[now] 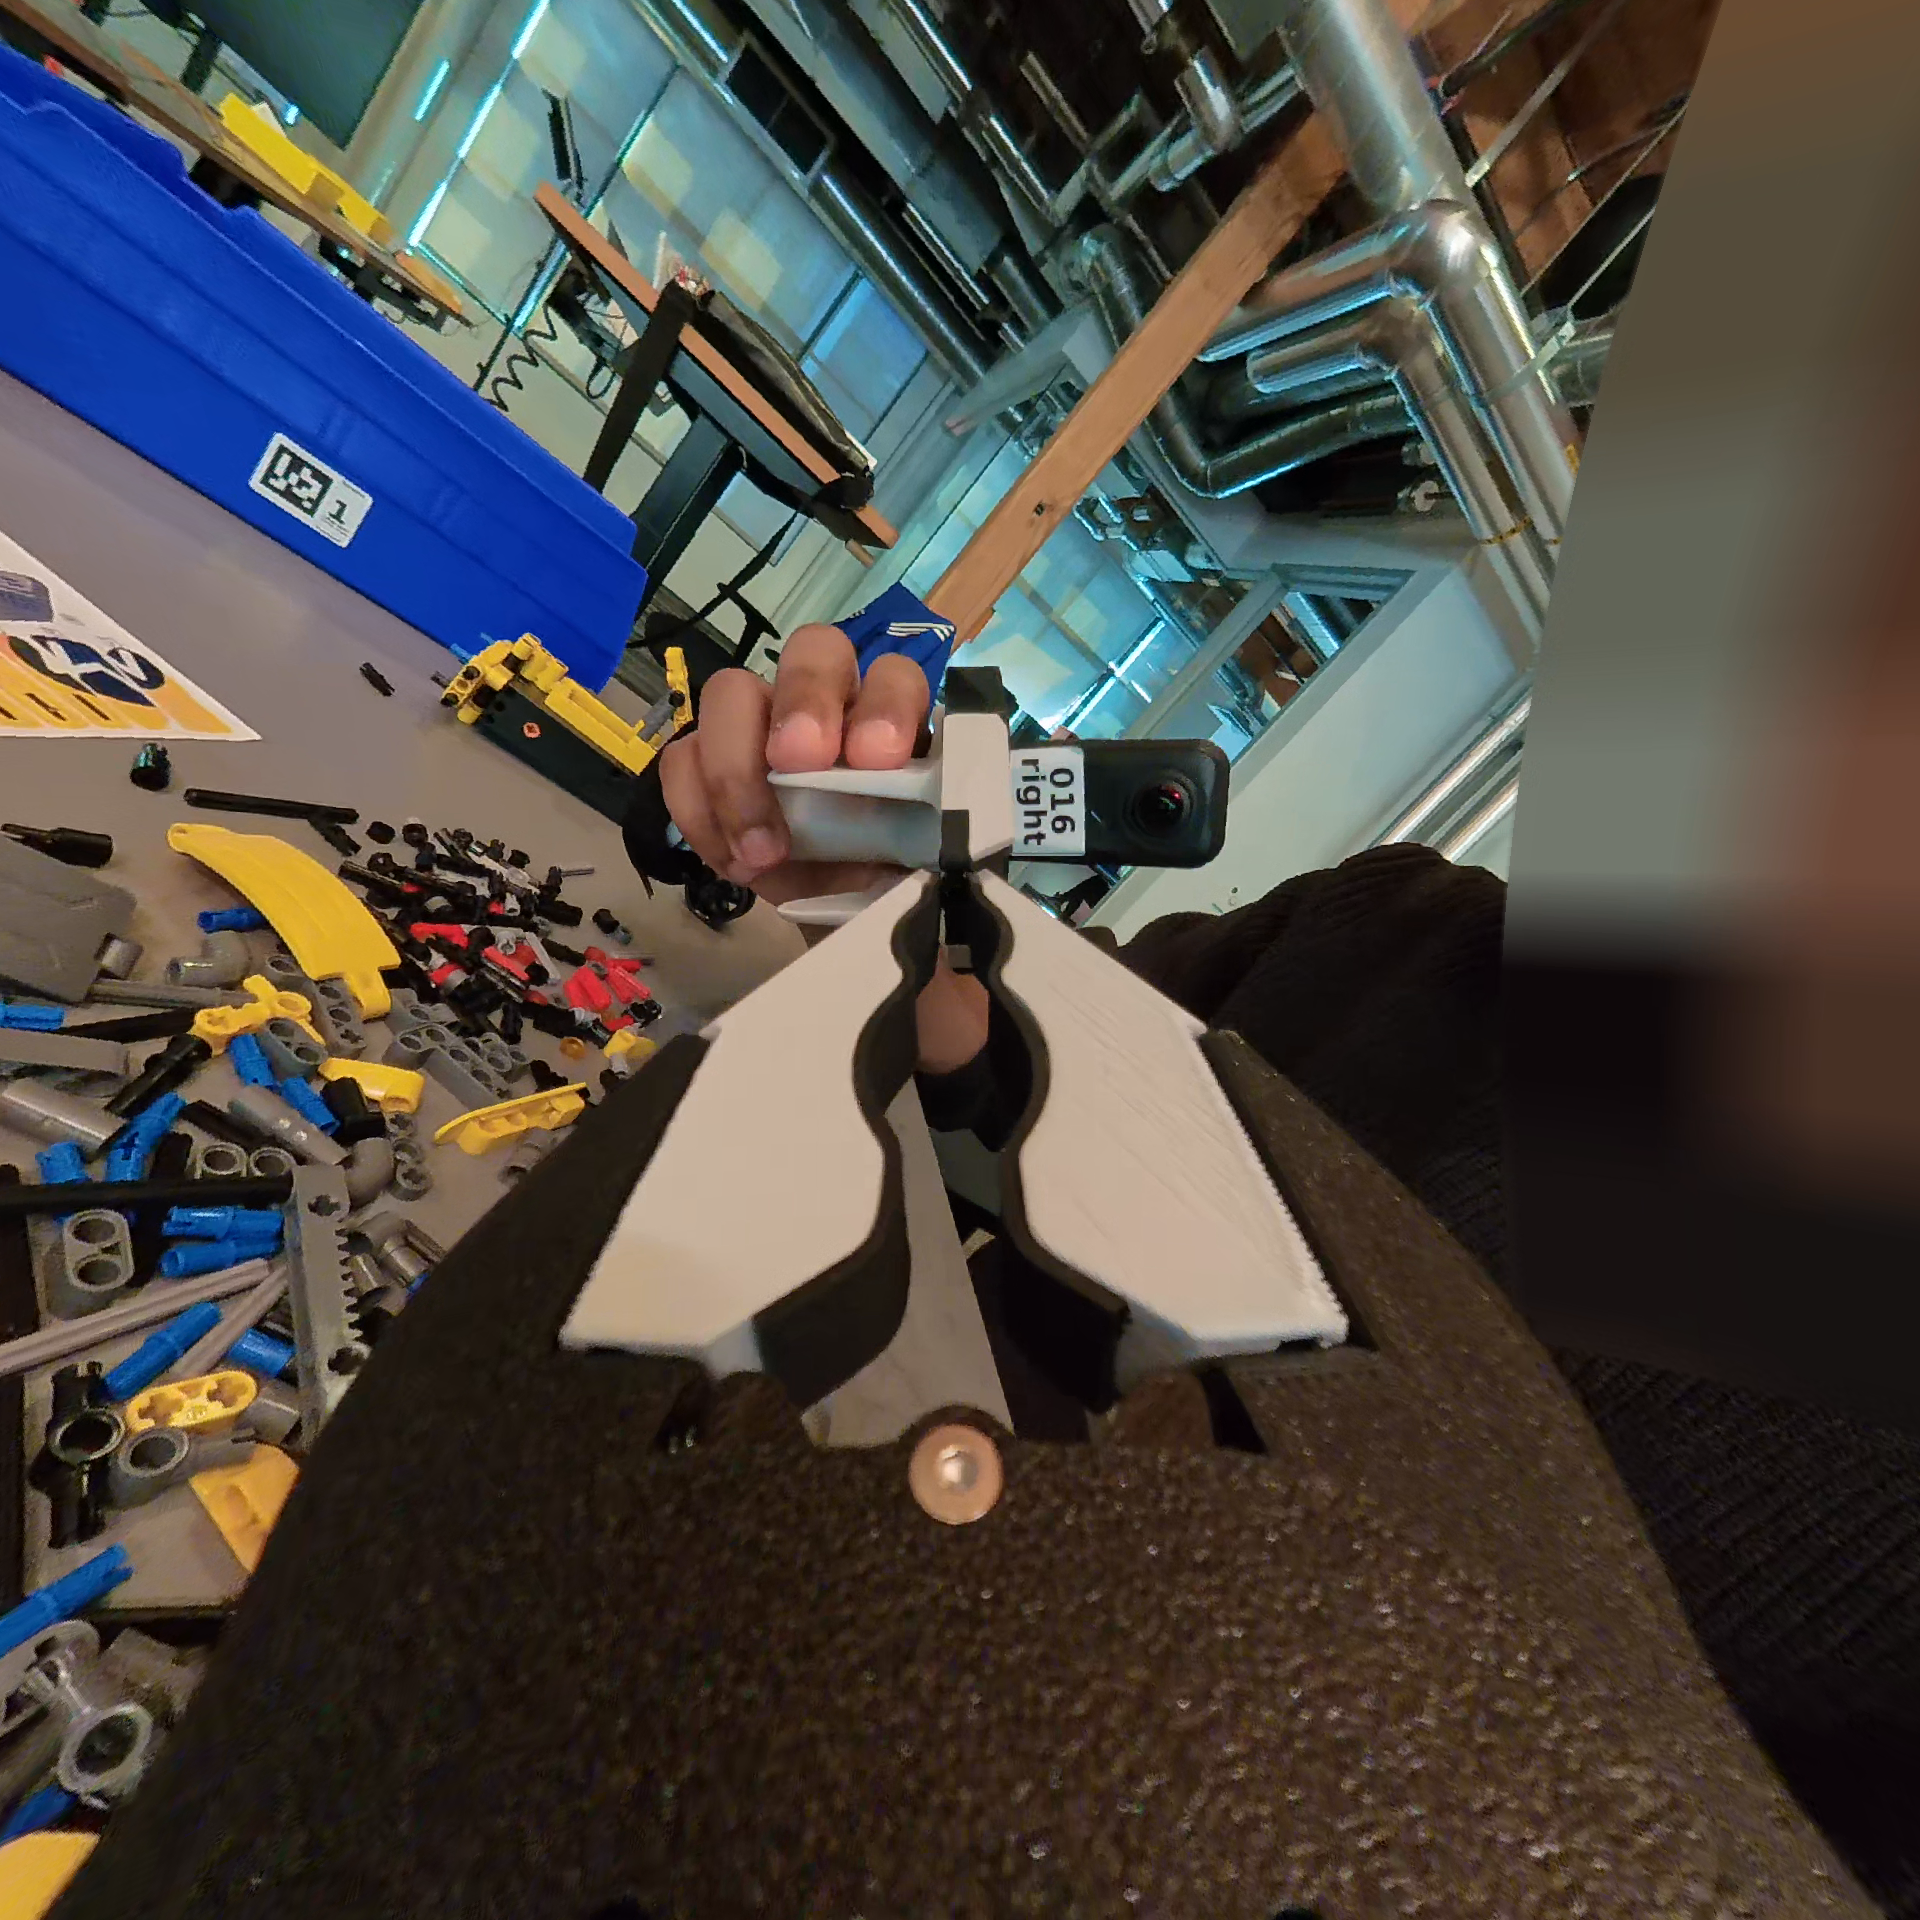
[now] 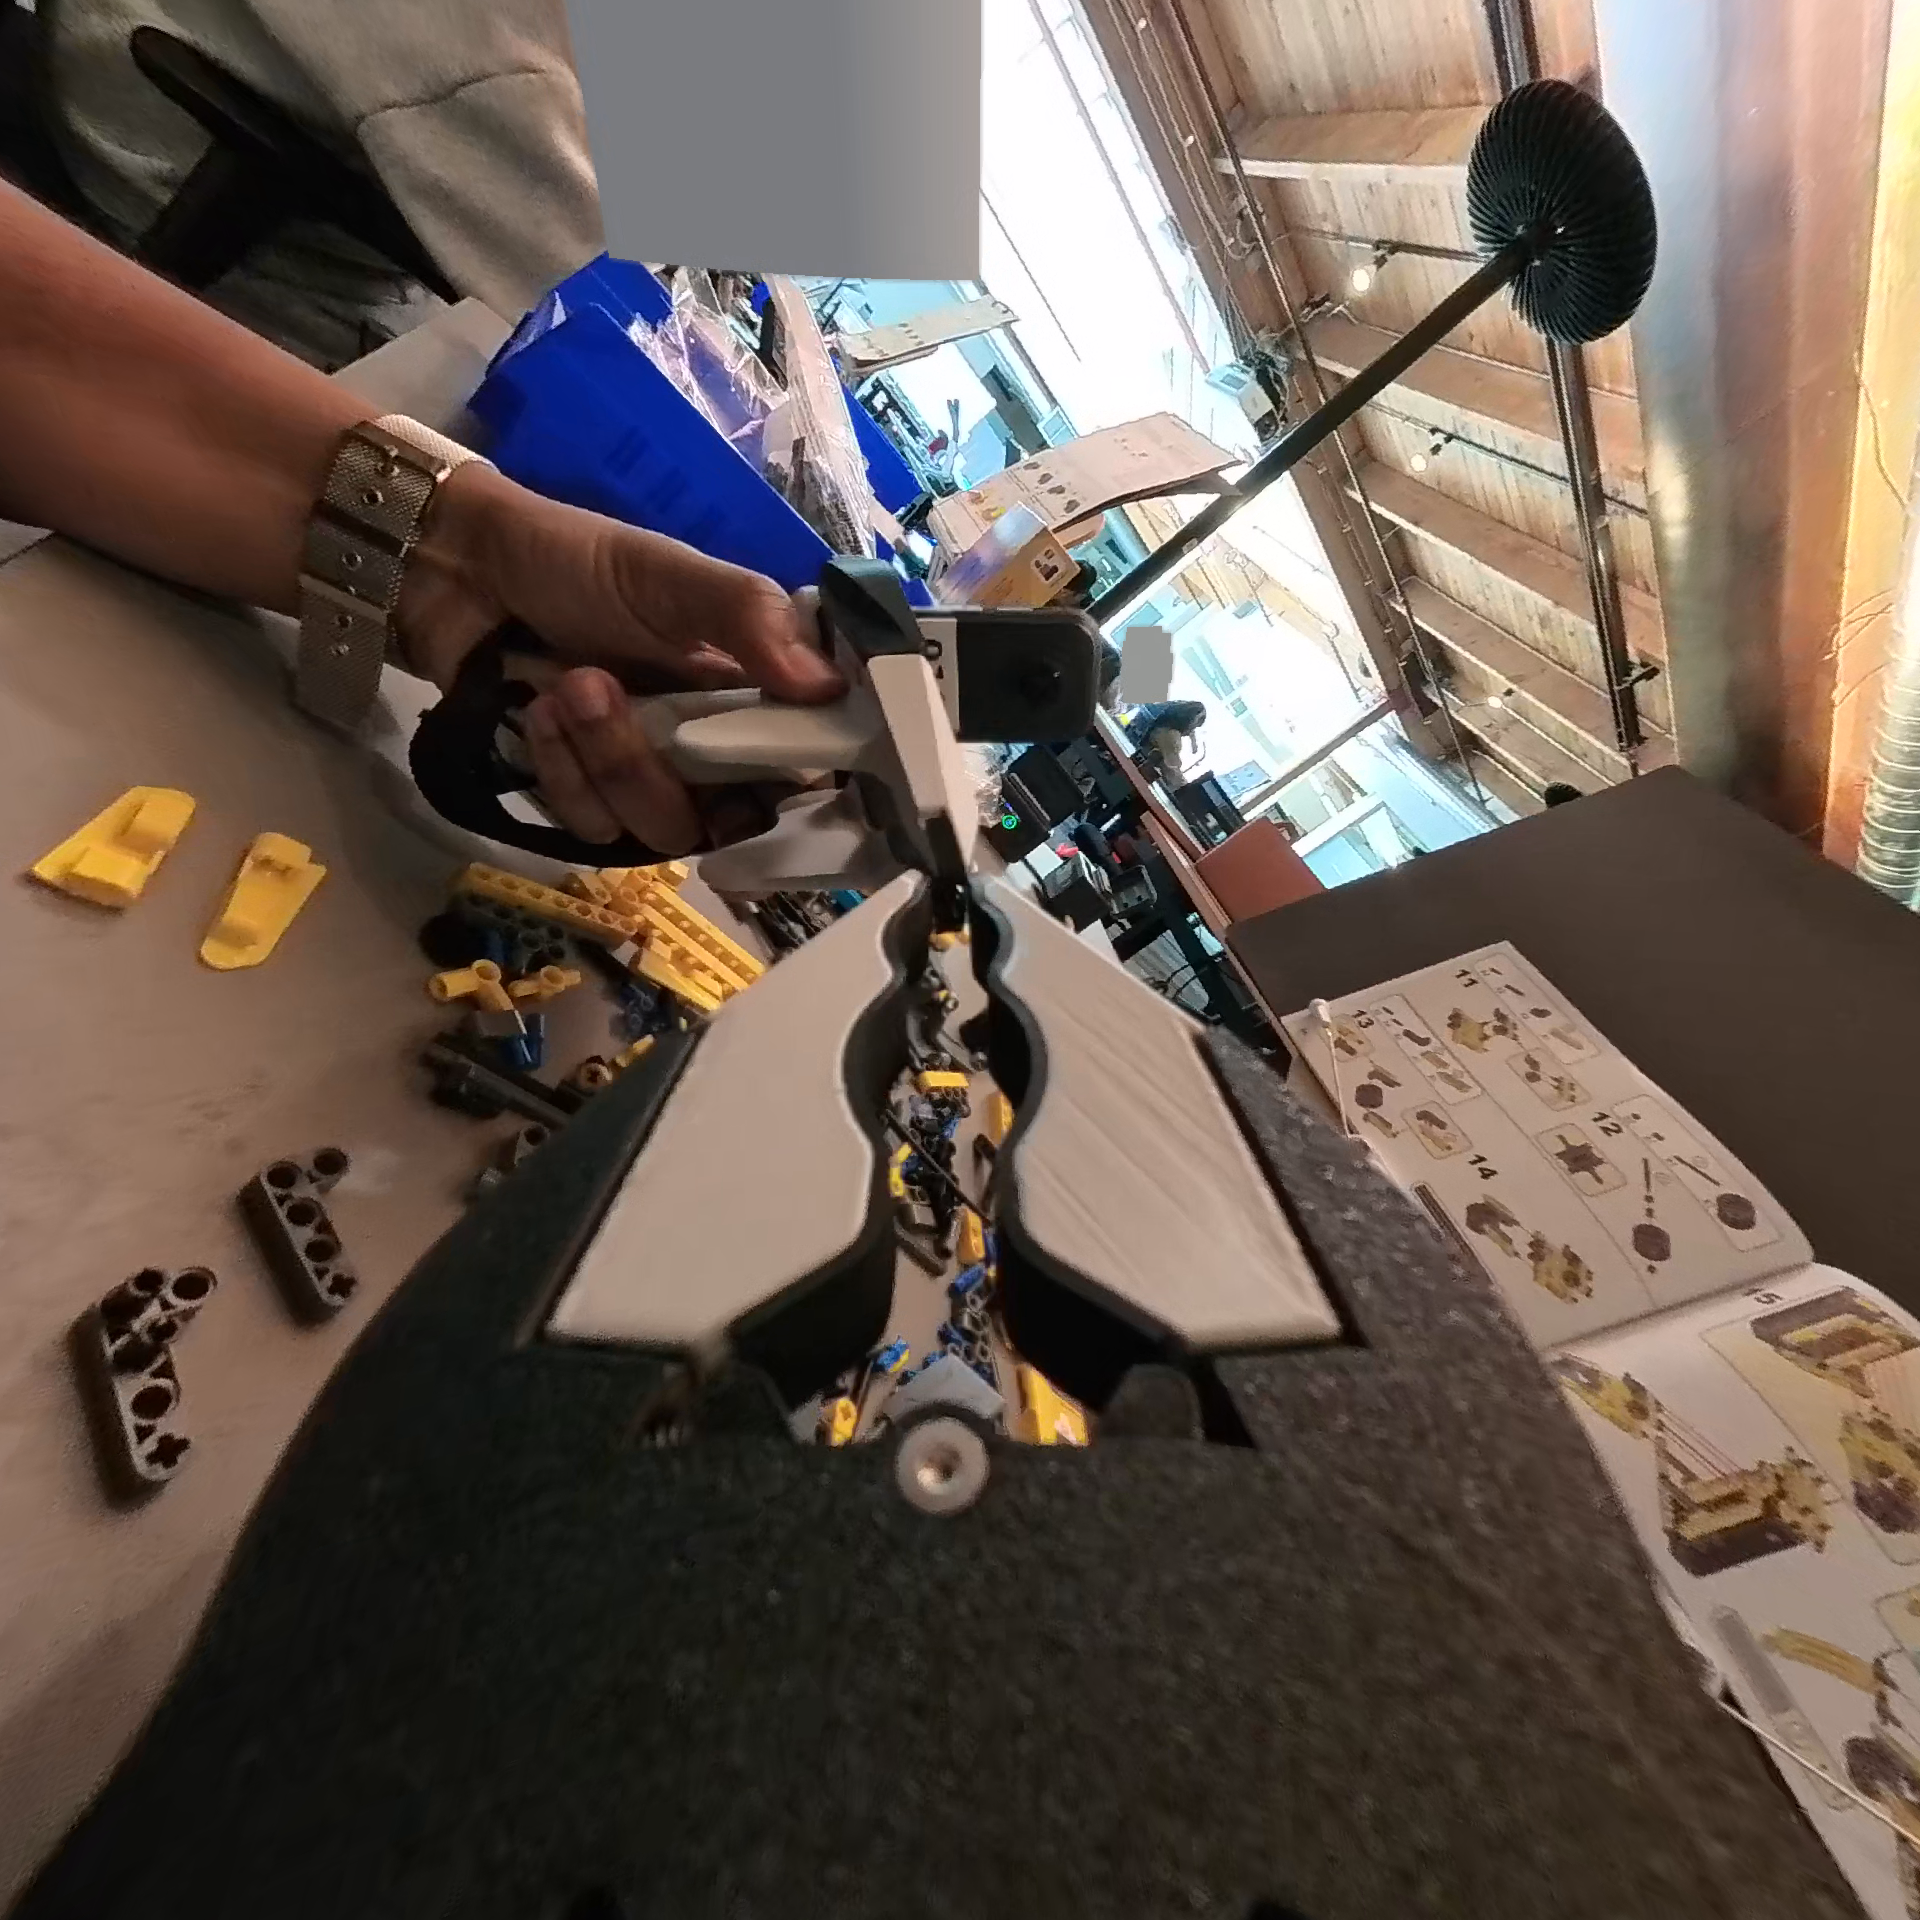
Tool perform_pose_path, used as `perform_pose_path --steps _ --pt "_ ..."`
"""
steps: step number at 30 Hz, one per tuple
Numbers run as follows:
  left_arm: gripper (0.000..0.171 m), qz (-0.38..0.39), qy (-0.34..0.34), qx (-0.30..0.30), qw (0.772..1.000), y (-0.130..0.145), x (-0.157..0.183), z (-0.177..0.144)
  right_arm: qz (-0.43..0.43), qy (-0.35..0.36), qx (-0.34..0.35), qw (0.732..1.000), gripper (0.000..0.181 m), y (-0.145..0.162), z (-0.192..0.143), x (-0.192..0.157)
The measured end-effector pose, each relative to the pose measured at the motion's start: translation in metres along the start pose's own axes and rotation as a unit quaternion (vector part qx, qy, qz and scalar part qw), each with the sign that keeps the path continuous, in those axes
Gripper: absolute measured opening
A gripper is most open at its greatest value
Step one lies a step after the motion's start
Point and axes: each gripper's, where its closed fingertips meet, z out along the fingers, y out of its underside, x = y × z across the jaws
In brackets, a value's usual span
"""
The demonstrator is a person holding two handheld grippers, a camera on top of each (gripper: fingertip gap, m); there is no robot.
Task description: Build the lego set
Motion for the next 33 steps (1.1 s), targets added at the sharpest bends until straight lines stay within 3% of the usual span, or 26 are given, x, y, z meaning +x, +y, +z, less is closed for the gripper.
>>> perform_pose_path --steps 11,33 --pt "0.004 0.001 0.001 -0.024 1.000 0.0081 0.0003 0.0039 0.045 -0.055 0.006 0.997 0.006 -0.0008 -0.0064 -0.0070" --pt "0.004 0.001 0.011 -0.024 1.000 0.0081 0.0031 0.0045 0.045 -0.060 0.014 0.997 0.005 -0.0036 -0.0084 -0.0067"
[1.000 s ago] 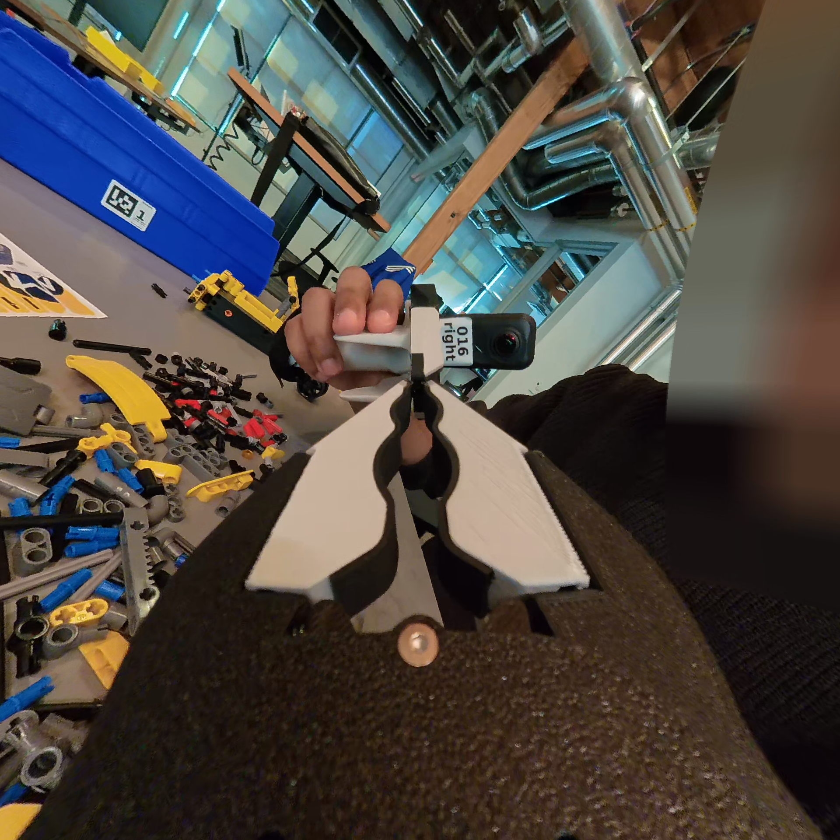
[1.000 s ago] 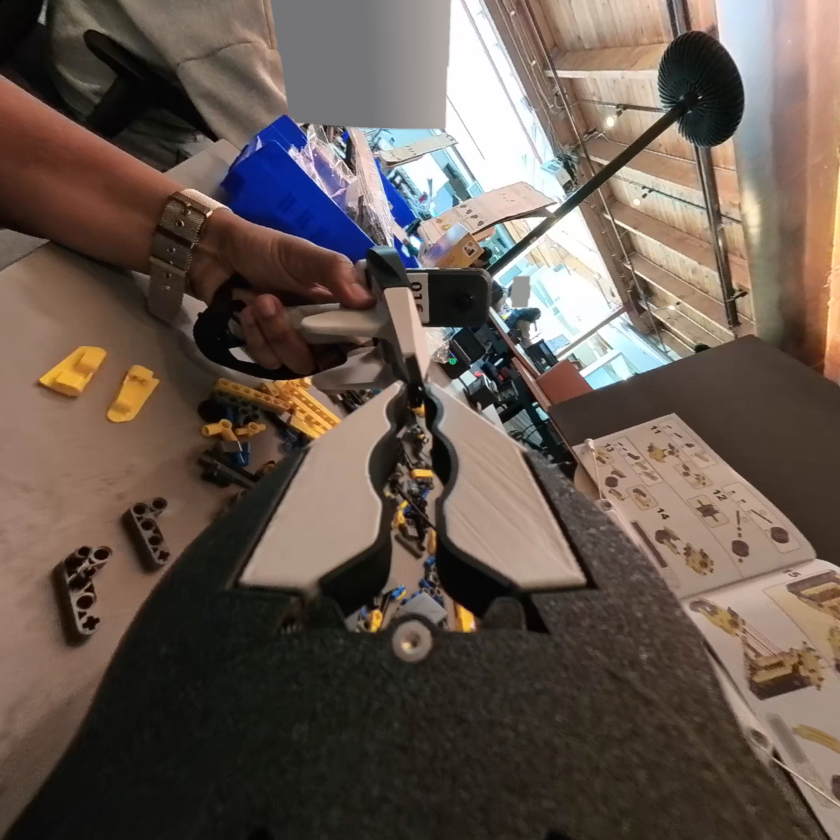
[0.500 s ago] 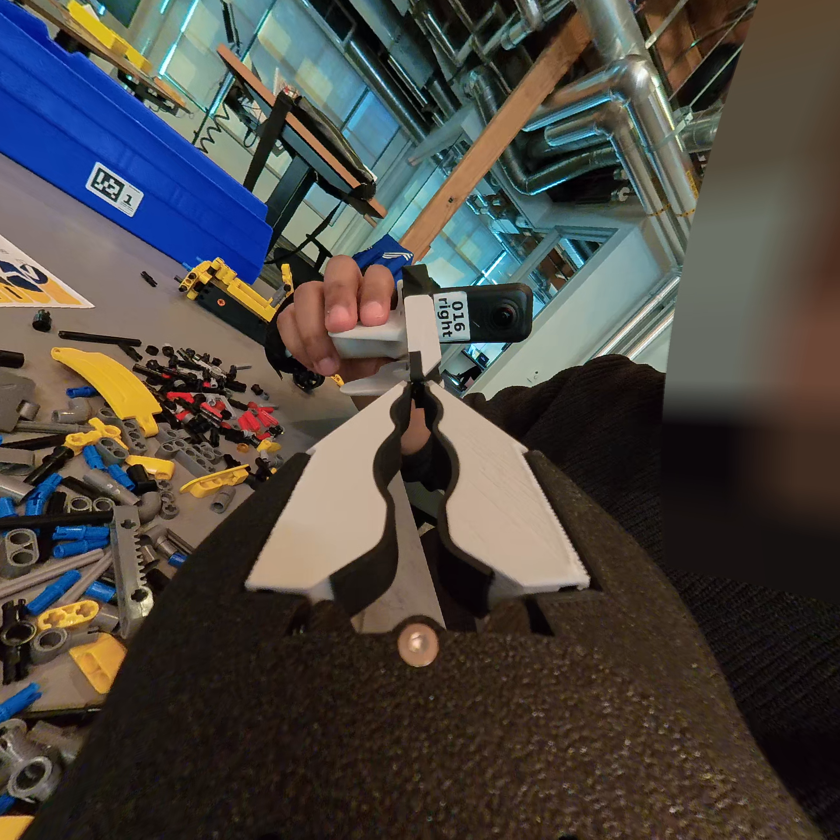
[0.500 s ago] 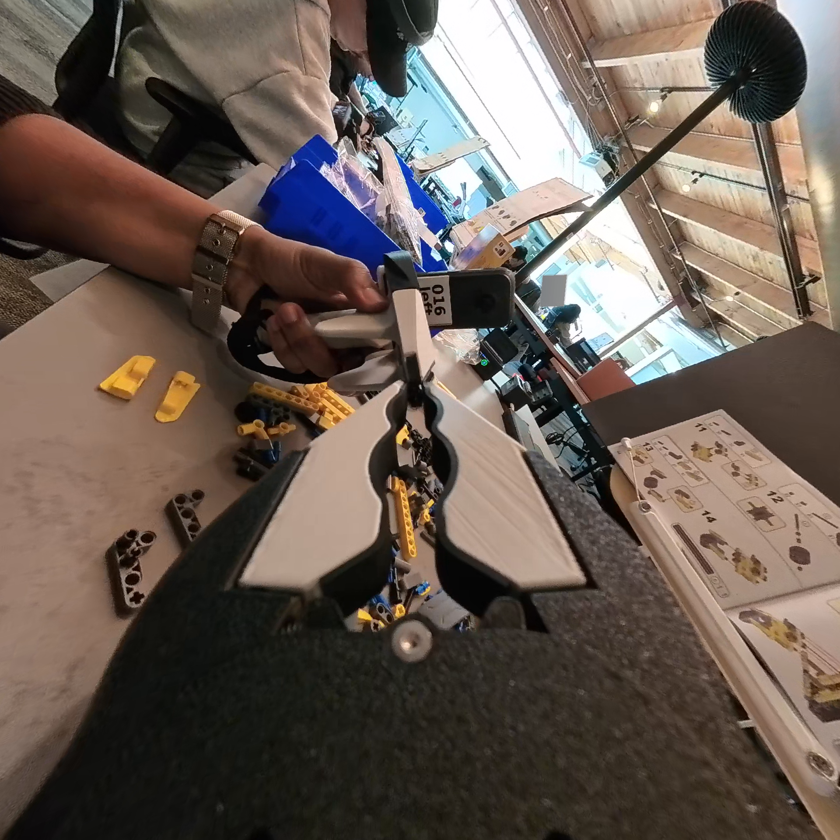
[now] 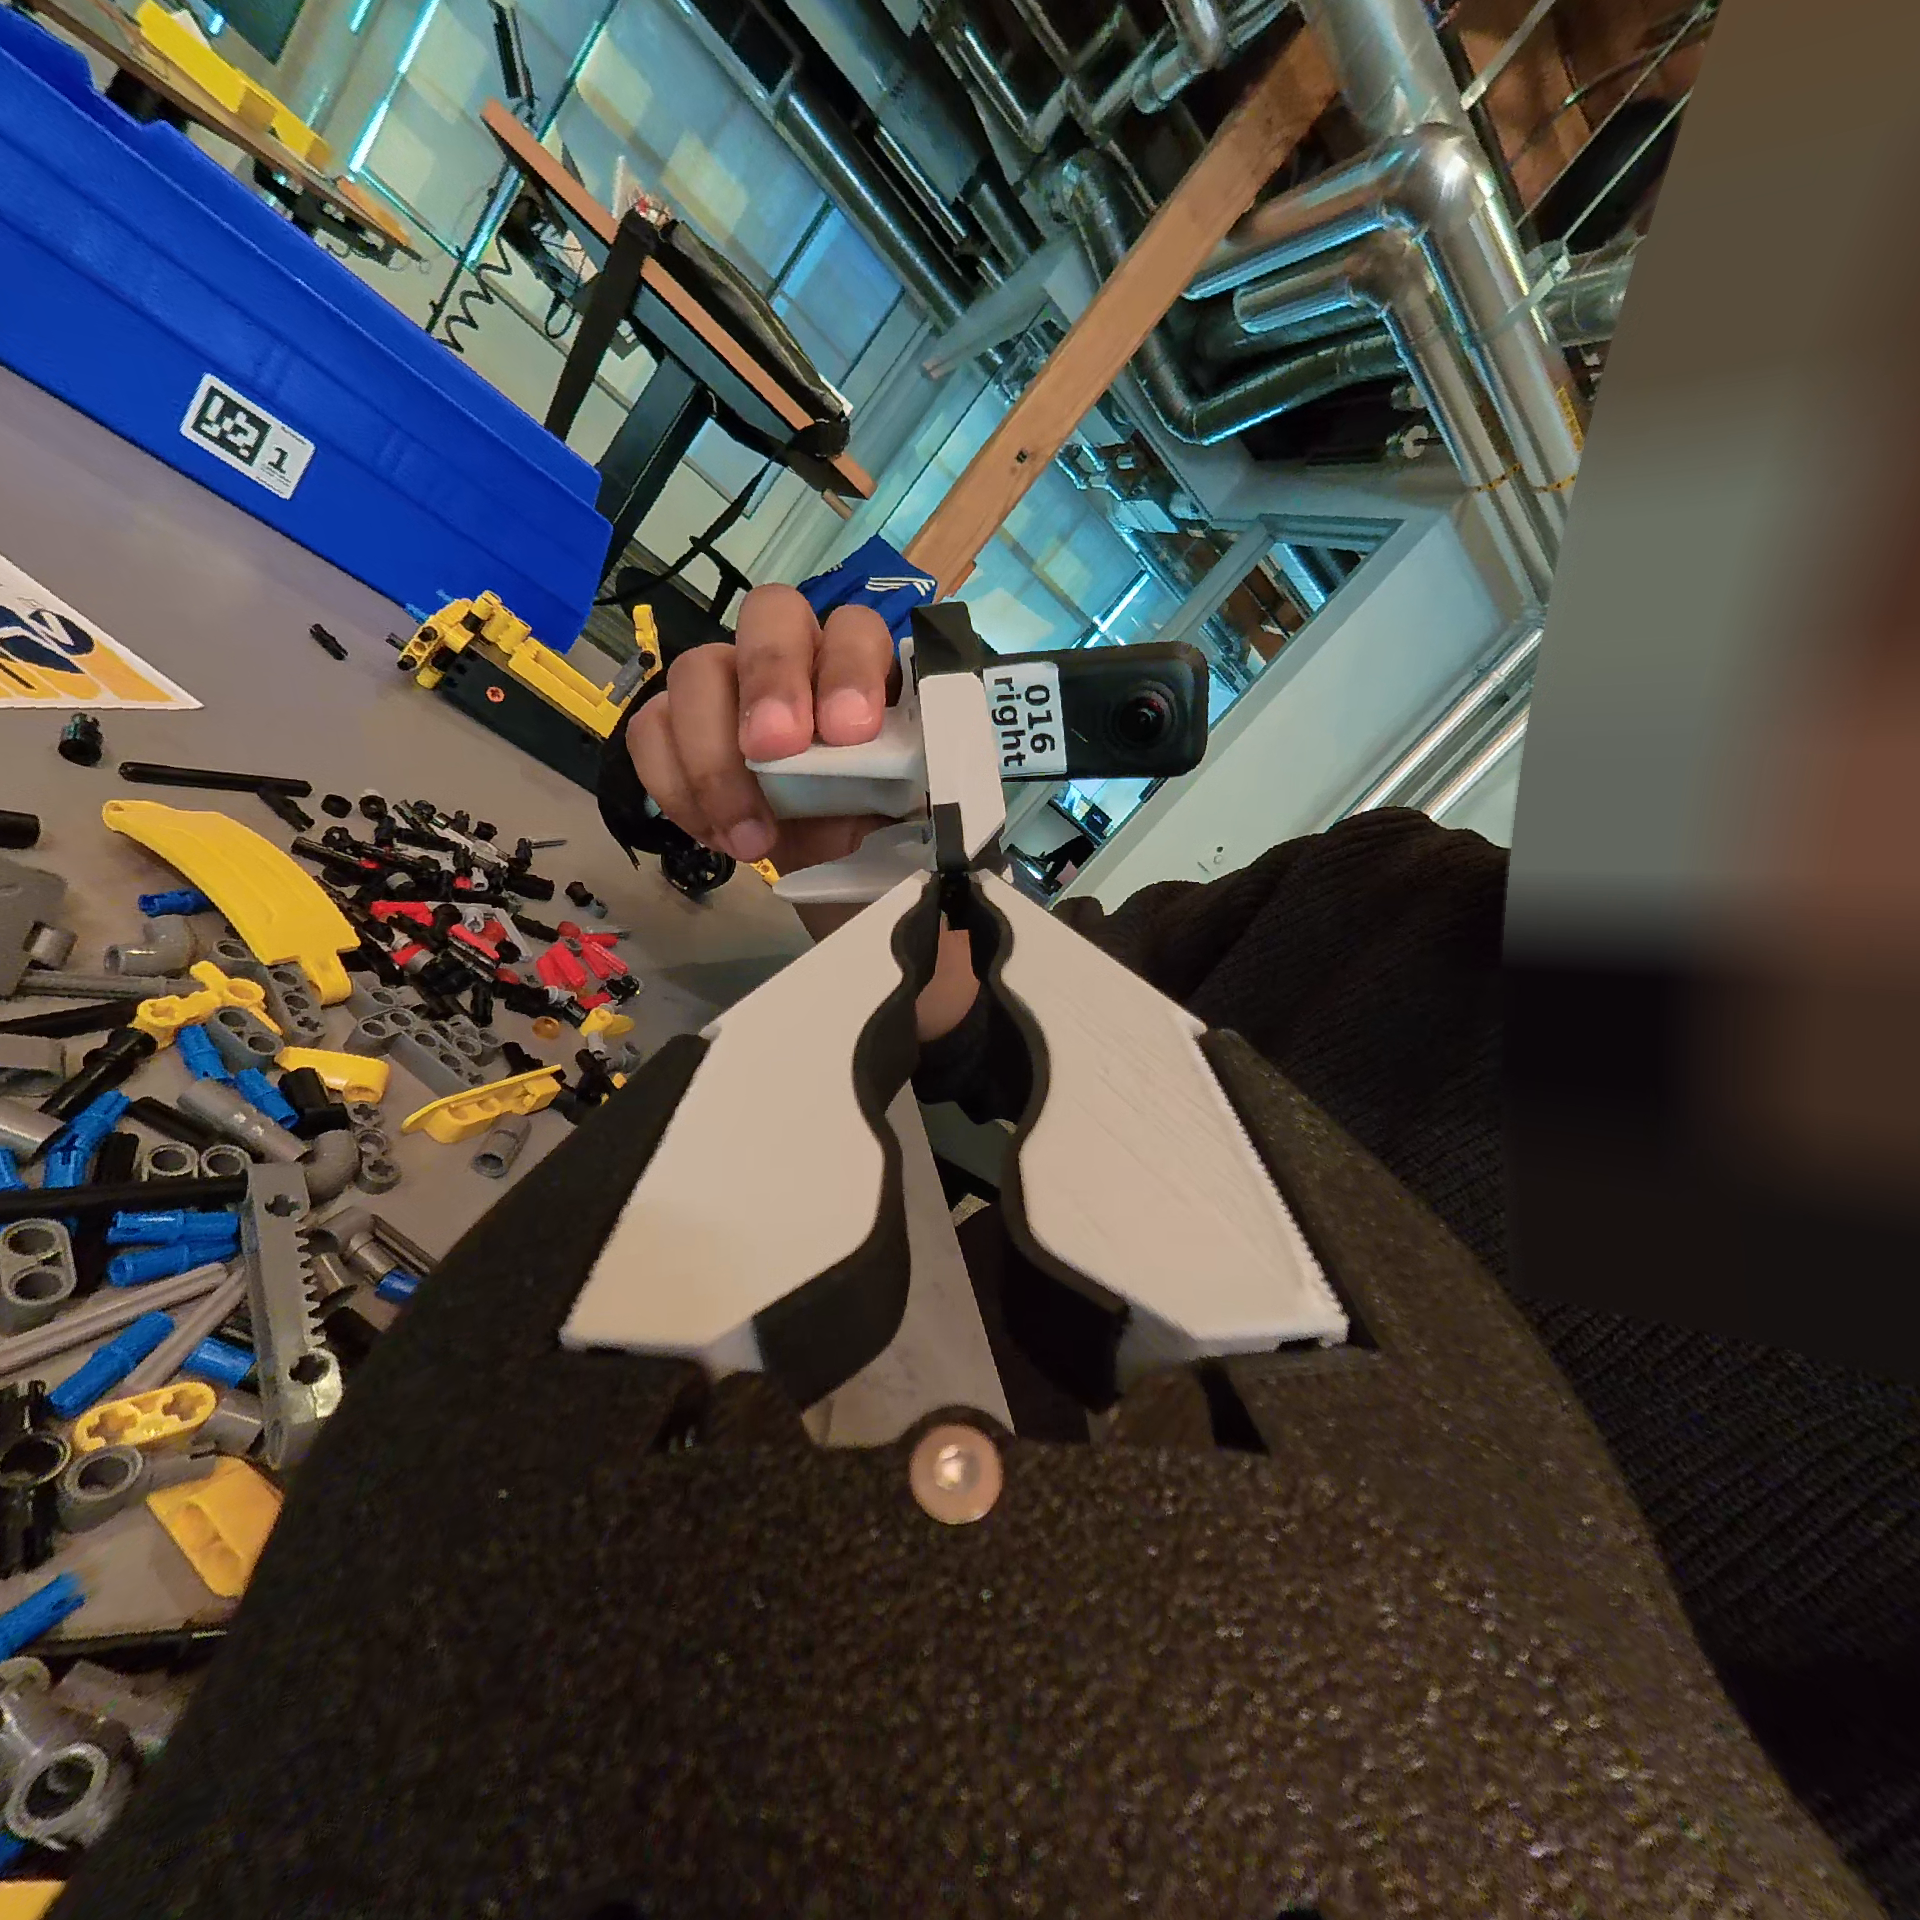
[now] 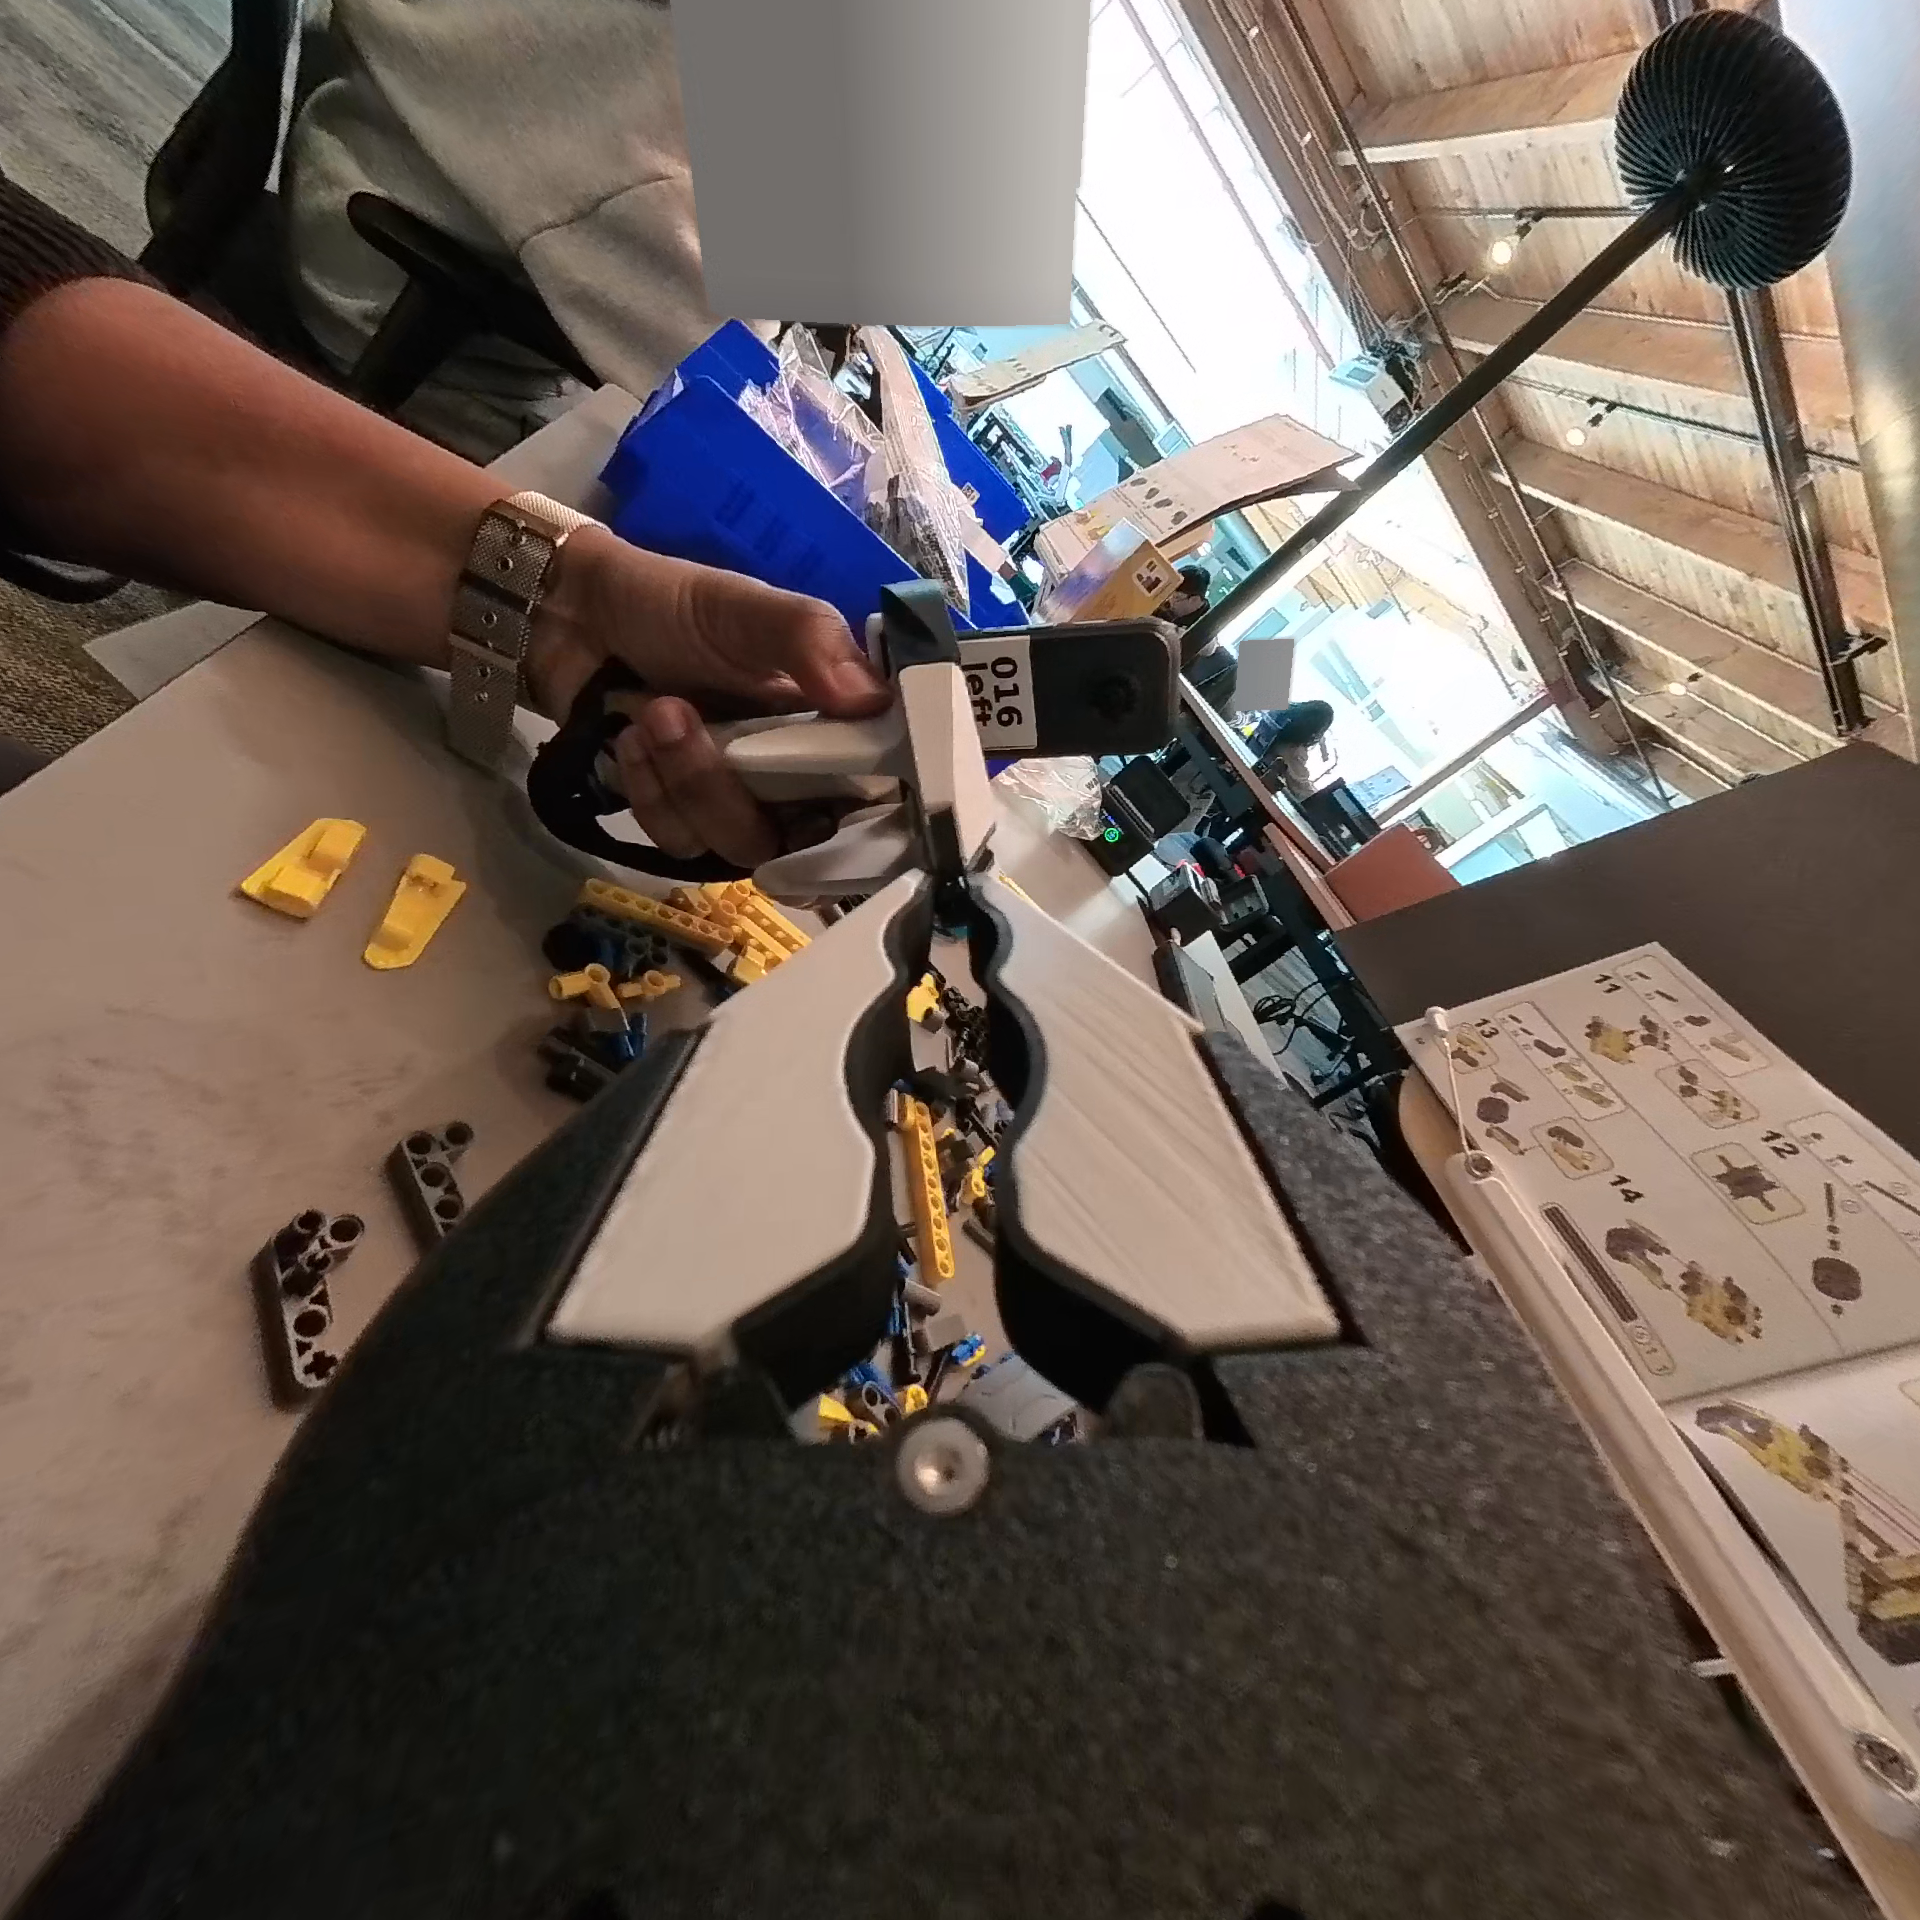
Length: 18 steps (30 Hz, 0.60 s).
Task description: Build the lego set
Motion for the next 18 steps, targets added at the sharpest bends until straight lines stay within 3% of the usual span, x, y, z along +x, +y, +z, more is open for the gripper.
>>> perform_pose_path --steps 18 --pt "0.004 -0.001 0.002 0.002 1.000 -0.0008 0.0005 -0.0006 0.002 -0.003 0.001 1.000 0.005 0.0001 -0.0020 -0.0002"
